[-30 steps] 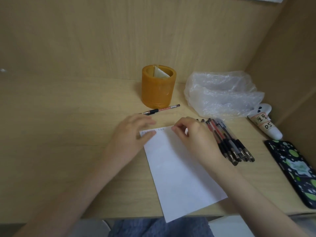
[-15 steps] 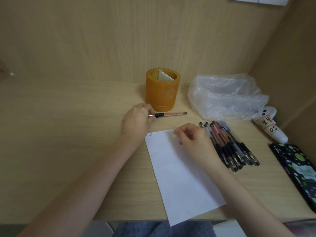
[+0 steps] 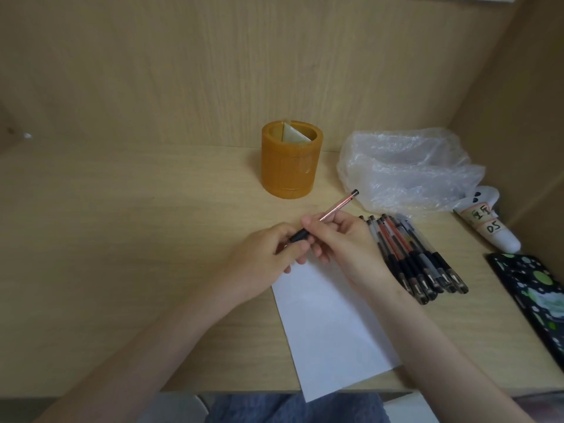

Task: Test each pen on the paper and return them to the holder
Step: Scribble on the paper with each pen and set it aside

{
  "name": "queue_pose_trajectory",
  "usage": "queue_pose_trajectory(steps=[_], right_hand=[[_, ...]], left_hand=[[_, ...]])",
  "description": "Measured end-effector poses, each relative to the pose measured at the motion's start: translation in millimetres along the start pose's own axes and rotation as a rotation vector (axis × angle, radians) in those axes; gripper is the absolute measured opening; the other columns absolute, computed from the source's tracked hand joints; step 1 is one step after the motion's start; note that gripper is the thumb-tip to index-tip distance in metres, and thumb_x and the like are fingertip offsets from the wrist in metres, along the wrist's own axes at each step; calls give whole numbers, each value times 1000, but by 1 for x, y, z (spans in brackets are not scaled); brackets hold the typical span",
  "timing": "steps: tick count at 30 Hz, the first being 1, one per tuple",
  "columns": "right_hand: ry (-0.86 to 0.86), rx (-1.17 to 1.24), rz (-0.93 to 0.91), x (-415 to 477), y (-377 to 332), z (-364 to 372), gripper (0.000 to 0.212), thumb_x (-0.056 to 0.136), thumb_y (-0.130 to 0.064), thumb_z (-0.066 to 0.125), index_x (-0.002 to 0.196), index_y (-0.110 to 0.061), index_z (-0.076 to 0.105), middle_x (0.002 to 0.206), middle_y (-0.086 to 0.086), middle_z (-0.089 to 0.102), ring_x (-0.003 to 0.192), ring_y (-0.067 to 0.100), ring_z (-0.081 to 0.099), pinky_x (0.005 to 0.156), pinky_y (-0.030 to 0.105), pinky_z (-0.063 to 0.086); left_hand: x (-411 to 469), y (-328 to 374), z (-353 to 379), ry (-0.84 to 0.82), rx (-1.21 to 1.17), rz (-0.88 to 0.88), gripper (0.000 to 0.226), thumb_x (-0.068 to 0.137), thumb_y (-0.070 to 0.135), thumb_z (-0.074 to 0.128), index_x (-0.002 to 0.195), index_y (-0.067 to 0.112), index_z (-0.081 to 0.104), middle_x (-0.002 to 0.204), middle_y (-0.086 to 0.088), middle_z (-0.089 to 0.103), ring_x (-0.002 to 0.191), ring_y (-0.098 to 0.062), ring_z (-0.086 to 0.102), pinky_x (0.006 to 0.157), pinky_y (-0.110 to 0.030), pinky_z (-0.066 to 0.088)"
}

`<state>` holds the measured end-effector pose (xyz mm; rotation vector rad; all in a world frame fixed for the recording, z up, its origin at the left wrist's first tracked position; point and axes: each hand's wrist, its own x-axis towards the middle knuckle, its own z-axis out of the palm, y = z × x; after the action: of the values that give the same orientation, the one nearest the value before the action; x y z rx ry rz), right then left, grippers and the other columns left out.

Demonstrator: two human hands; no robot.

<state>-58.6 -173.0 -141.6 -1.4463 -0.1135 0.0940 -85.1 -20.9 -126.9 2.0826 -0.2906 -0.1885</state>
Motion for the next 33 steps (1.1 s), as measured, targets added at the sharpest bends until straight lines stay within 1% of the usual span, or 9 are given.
queue_pose_trajectory(steps=[3,8,12,15,19,24,27,29,33], right_hand=[[-11,-62,-36,0,-1,-1,15,86,-13,67,77,-2,63,56,5,59,44,11,48,39,19,35],[-42,-91,-48,-3,-5,-6,22,88,-15,63,66,-12,62,52,-2,56,45,7,45,44,15,35],[-53,-71,-13,-5,-6,-9,26,88,-15,64,62,-15,61,53,2,53,45,9,43,43,16,33],[39,124,67,-1,-10,-14,36,87,-13,62,52,-17,55,51,3,48,42,13,39,38,18,29],[126,279,80,12,-19,-24,39,91,-11,58,54,-19,49,55,4,45,43,14,44,39,20,29],[158,197,124,31,-11,-18,26,88,-10,63,69,-15,45,48,-2,41,40,12,45,37,20,33],[132,117,140,37,-3,-9,12,93,-14,52,83,-9,53,48,2,55,43,18,58,36,20,33],[101,3,137,37,-1,-3,23,96,-22,51,89,-4,64,59,10,67,52,21,66,36,20,34],[180,-189,21,37,4,2,37,83,-31,73,65,-1,62,56,13,62,42,15,56,40,16,39]], left_hand=[[2,-2,7,65,65,1,17,96,30,40,86,28,53,70,10,53,67,-6,49,64,-24,36],[1,-5,13,129,20,43,22,94,34,44,76,33,56,49,12,46,46,-5,36,48,-20,27],[0,-11,11,111,-1,73,17,90,43,50,86,31,60,54,-4,45,49,-9,36,51,-26,28],[-1,-16,10,153,34,31,23,80,54,56,92,35,58,49,8,39,45,-5,34,47,-20,25],[-6,-25,7,161,212,50,29,75,53,64,101,40,59,53,10,39,52,-2,44,51,-15,30],[-13,-33,10,65,439,46,49,74,65,57,119,50,52,66,14,57,81,3,58,71,-15,44],[-13,-33,13,80,505,70,49,75,67,53,122,51,50,60,17,52,86,2,59,74,-17,43],[-13,-32,13,94,518,78,49,75,67,53,121,50,50,59,20,49,81,2,55,71,-17,40],[-13,-34,14,116,524,86,49,76,67,52,122,49,50,80,16,64,94,0,59,74,-17,41]])
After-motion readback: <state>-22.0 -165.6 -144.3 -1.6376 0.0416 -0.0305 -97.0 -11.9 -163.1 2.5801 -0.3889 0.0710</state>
